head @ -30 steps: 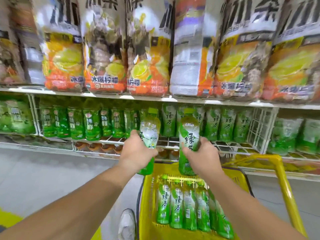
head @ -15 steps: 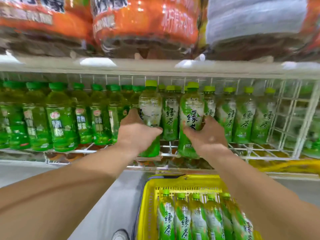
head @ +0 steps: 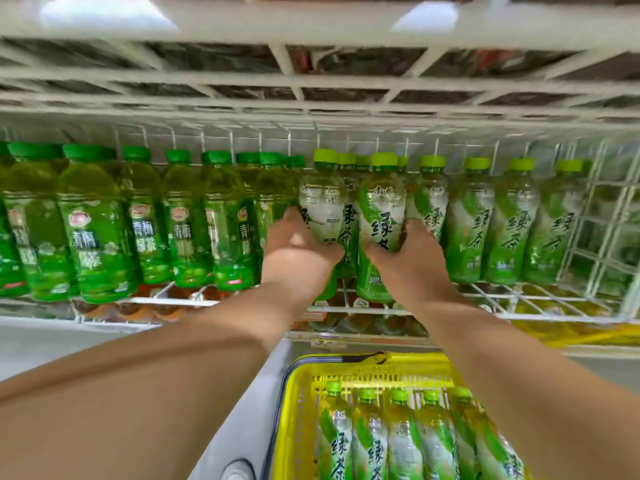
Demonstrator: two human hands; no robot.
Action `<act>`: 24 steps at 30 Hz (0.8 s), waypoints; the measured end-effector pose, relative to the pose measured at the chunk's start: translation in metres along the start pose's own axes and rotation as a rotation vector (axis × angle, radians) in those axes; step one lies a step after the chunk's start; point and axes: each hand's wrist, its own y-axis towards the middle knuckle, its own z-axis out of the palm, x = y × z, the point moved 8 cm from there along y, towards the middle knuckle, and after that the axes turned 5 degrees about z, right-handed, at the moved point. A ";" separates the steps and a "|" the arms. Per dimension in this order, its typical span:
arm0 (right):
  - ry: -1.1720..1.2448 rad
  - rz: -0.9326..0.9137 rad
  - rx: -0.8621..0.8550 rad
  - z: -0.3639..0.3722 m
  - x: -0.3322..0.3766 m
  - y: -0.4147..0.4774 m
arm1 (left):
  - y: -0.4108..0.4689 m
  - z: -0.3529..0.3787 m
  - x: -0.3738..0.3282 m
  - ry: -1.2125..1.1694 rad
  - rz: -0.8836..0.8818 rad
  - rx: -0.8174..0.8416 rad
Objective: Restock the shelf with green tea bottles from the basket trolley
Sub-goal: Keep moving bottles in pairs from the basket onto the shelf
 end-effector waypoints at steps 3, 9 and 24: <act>0.019 -0.045 -0.009 0.005 -0.001 0.006 | -0.004 0.003 -0.001 -0.034 0.039 -0.040; -0.049 -0.061 0.028 0.018 -0.003 0.014 | -0.008 0.014 0.006 -0.192 -0.004 -0.041; -0.042 -0.045 0.072 0.025 -0.025 -0.003 | -0.016 0.002 0.017 0.048 0.074 -0.081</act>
